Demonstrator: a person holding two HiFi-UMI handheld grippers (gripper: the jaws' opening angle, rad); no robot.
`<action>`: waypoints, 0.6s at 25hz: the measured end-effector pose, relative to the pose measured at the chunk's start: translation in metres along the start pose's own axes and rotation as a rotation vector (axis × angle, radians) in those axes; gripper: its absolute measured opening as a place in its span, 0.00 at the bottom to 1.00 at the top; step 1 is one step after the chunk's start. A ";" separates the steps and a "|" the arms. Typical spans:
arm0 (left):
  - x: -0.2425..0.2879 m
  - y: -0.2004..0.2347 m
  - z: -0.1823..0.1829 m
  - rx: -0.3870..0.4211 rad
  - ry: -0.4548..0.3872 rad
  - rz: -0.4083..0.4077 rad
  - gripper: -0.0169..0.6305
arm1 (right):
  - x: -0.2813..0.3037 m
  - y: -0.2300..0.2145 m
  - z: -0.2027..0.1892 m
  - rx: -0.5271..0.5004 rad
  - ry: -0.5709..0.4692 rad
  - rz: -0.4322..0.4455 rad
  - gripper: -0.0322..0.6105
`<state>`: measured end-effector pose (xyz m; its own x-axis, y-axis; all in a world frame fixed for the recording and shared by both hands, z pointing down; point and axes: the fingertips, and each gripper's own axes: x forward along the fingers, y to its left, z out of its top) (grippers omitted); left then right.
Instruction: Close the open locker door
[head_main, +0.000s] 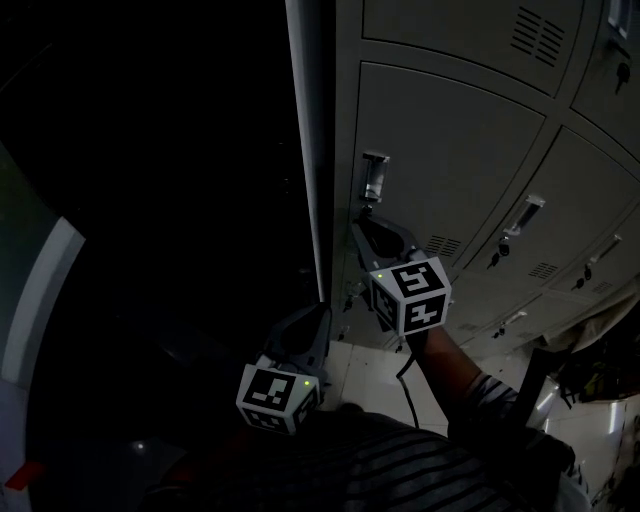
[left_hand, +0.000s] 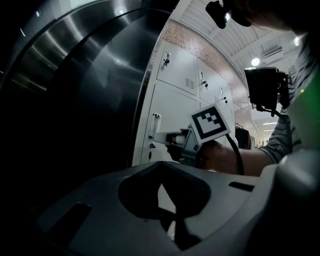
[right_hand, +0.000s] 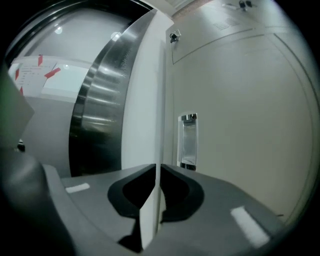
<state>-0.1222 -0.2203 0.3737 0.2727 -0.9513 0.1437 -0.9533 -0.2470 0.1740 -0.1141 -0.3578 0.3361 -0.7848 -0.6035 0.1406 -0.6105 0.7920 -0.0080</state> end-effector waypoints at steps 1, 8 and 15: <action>-0.007 0.001 0.001 0.001 -0.008 -0.005 0.03 | -0.012 0.005 -0.001 0.005 0.003 -0.010 0.09; -0.068 -0.007 0.006 0.025 -0.064 -0.079 0.03 | -0.128 0.049 0.005 0.051 -0.035 -0.166 0.05; -0.124 -0.037 -0.004 0.035 -0.079 -0.141 0.03 | -0.251 0.104 0.000 0.053 -0.069 -0.332 0.05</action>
<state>-0.1203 -0.0922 0.3529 0.3939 -0.9181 0.0432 -0.9108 -0.3836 0.1527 0.0198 -0.1241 0.3003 -0.5468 -0.8337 0.0766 -0.8370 0.5467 -0.0246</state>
